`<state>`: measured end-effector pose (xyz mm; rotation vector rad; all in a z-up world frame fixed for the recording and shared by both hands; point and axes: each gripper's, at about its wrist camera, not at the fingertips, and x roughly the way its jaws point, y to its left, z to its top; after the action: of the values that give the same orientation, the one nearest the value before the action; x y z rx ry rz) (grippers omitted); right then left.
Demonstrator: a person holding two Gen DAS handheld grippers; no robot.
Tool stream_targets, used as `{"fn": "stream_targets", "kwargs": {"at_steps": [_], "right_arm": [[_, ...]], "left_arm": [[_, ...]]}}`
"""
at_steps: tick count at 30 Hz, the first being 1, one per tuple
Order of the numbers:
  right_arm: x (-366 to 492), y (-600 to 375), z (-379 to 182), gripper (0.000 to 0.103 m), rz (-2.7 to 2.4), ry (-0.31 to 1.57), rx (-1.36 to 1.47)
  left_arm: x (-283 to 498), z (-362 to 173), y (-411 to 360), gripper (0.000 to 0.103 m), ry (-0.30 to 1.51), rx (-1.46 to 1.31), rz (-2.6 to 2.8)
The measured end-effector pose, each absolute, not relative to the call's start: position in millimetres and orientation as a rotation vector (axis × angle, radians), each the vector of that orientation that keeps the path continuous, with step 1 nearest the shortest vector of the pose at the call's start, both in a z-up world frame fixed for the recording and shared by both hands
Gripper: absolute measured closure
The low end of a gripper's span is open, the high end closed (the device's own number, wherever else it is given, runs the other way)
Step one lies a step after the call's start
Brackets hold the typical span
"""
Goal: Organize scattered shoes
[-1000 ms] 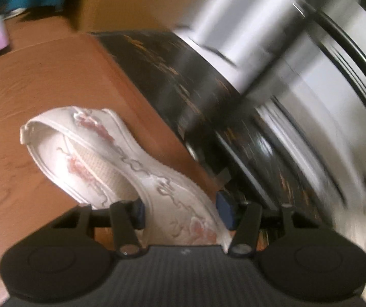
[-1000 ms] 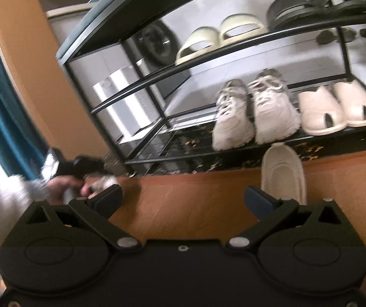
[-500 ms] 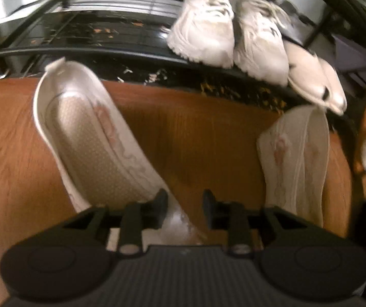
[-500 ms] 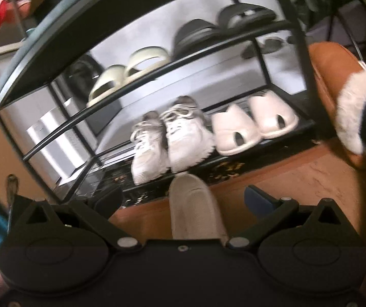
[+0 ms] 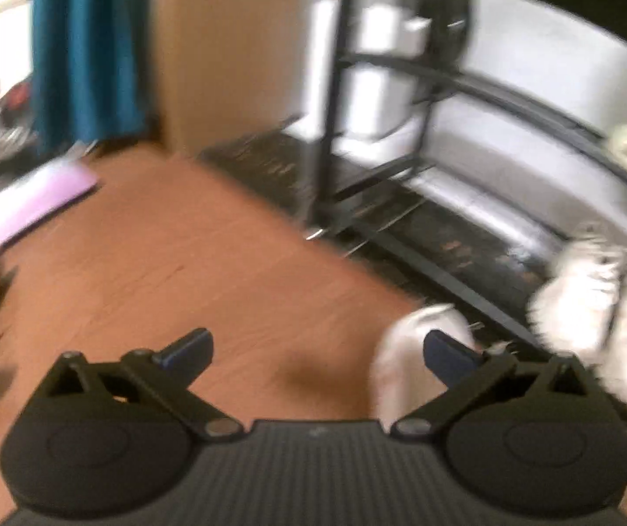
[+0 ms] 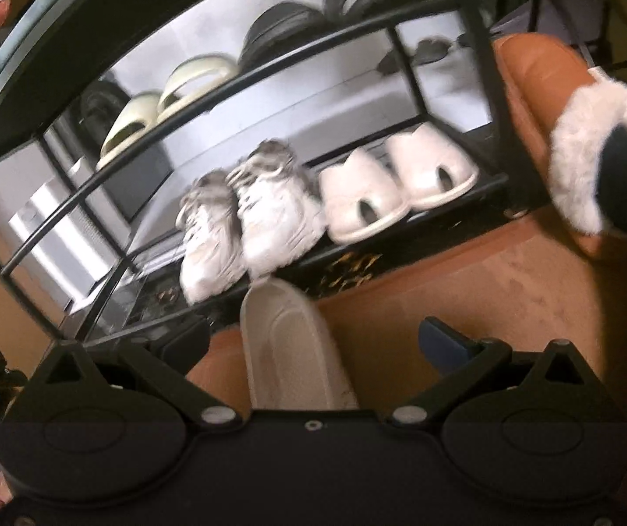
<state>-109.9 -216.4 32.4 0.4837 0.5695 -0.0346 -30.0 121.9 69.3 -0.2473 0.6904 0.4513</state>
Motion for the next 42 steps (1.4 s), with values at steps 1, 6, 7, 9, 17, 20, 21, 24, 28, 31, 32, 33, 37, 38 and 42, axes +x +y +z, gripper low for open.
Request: {"fn": "stream_targets", "kwargs": {"at_steps": [1, 6, 7, 9, 17, 20, 21, 24, 28, 31, 32, 33, 37, 38, 42], "right_arm": [[-109.7, -211.6, 32.6, 0.0, -0.011, 0.569, 0.456], [-114.5, -173.9, 36.0, 0.0, 0.173, 0.55, 0.251], [-116.9, -167.7, 36.6, 0.0, 0.206, 0.541, 0.218], [-121.3, -154.8, 37.5, 0.0, 0.252, 0.525, 0.162], [-73.4, -74.4, 39.3, 0.037, 0.377, 0.581, -0.012], [-45.8, -45.9, 26.1, 0.043, 0.387, 0.647, -0.027], [-36.9, -37.9, 20.3, 0.043, 0.383, 0.668, -0.038], [-16.0, -20.7, 4.5, 0.043, 0.371, 0.718, -0.074], [3.3, -6.3, -17.4, 0.076, 0.347, 0.835, -0.068], [1.7, -3.2, -23.8, 0.087, 0.318, 0.854, -0.097], [0.0, -4.3, -23.4, 0.09, 0.306, 0.854, -0.081], [-1.5, -5.7, -22.5, 0.091, 0.291, 0.855, -0.065], [-16.0, -19.3, -17.2, 0.094, 0.174, 0.849, 0.026], [-19.1, -23.2, -16.7, 0.094, 0.148, 0.847, 0.04], [-32.6, -52.9, -12.8, 0.094, -0.018, 0.845, 0.189]], "left_arm": [[-30.3, 67.1, 124.1, 0.001, 0.695, -0.252, 0.47], [-31.3, 56.0, 135.1, 0.001, 0.717, -0.278, 0.563], [-31.5, 53.8, 137.3, 0.001, 0.722, -0.283, 0.582], [-31.9, 49.4, 141.7, 0.001, 0.73, -0.293, 0.619], [-20.5, 31.1, 165.6, 0.001, 0.824, -0.353, 0.704], [-22.6, 27.2, 173.7, 0.001, 0.829, -0.384, 0.742], [-23.1, 26.6, 174.6, 0.001, 0.825, -0.39, 0.748], [-21.2, 21.4, 176.0, 0.001, 0.842, -0.396, 0.745], [-16.5, 12.9, 177.5, 0.001, 0.88, -0.398, 0.738], [-12.0, 6.0, 179.2, 0.001, 0.911, -0.397, 0.741], [-11.0, 4.2, 179.7, 0.001, 0.919, -0.398, 0.742], [-11.3, 3.7, 180.0, 0.001, 0.921, -0.403, 0.743], [-13.5, 5.2, 180.6, 0.001, 0.917, -0.413, 0.742], [-14.1, 6.3, 180.0, 0.001, 0.915, -0.408, 0.74], [-15.2, 8.8, 178.5, 0.001, 0.914, -0.4, 0.724]]}}
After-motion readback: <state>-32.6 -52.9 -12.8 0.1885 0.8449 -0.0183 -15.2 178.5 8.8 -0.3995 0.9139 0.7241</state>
